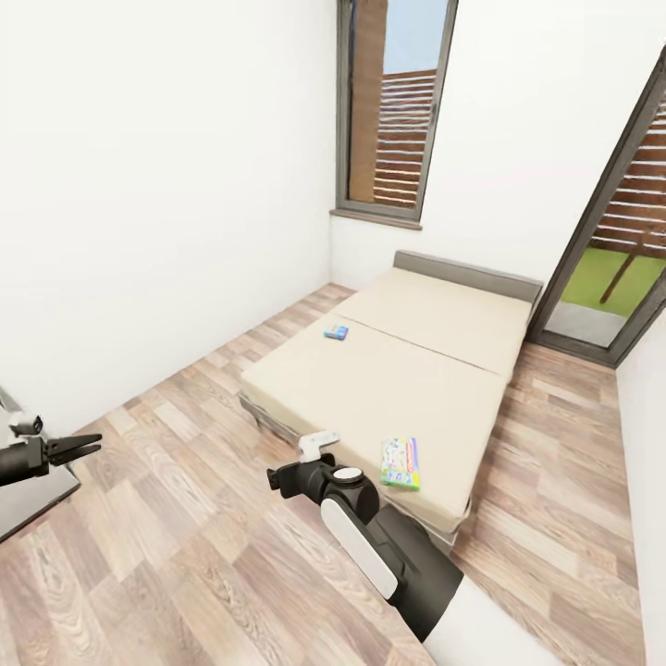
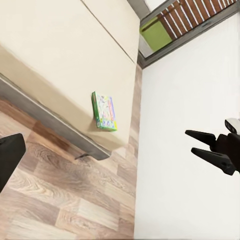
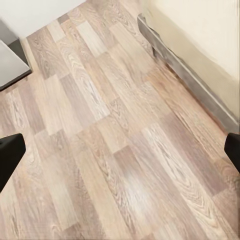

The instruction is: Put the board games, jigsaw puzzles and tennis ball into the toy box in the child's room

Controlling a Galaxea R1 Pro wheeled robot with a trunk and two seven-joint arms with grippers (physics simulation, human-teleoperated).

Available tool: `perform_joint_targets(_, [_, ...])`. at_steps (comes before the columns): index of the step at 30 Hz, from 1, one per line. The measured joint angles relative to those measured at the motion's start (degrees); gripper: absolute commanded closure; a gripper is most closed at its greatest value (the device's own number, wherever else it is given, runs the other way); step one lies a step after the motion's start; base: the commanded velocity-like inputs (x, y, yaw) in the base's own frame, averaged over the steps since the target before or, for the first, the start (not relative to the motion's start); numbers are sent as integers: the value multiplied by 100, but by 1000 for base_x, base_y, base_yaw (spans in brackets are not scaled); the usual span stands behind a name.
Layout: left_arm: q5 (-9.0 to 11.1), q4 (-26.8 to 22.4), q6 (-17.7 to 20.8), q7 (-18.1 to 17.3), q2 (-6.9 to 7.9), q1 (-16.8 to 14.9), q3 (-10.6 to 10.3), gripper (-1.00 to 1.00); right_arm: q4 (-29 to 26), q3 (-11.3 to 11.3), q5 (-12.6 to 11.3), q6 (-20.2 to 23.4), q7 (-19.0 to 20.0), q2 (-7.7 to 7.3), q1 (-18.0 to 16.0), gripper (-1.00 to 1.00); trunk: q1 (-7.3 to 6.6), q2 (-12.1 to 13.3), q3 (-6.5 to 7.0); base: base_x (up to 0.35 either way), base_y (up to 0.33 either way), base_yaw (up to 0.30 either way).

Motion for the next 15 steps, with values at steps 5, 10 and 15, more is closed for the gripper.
perform_joint_targets(5, [1, 3, 0, 1, 0, 0, 0, -100, 0, 0, 0, 0, 3, 0, -2, -100, 0, 0, 31, 0, 108, -246])
perform_joint_targets(10, [1, 3, 0, 1, 0, 1, 0, -100, 0, 0, -1, 0, 2, 0, 0, -100, 0, 0, 61, 0, 29, -246])
perform_joint_targets(15, [1, 2, 0, 1, 0, 1, 0, -100, 0, 0, -1, 1, 1, 0, 0, -100, 0, 0, 92, 0, 12, -246])
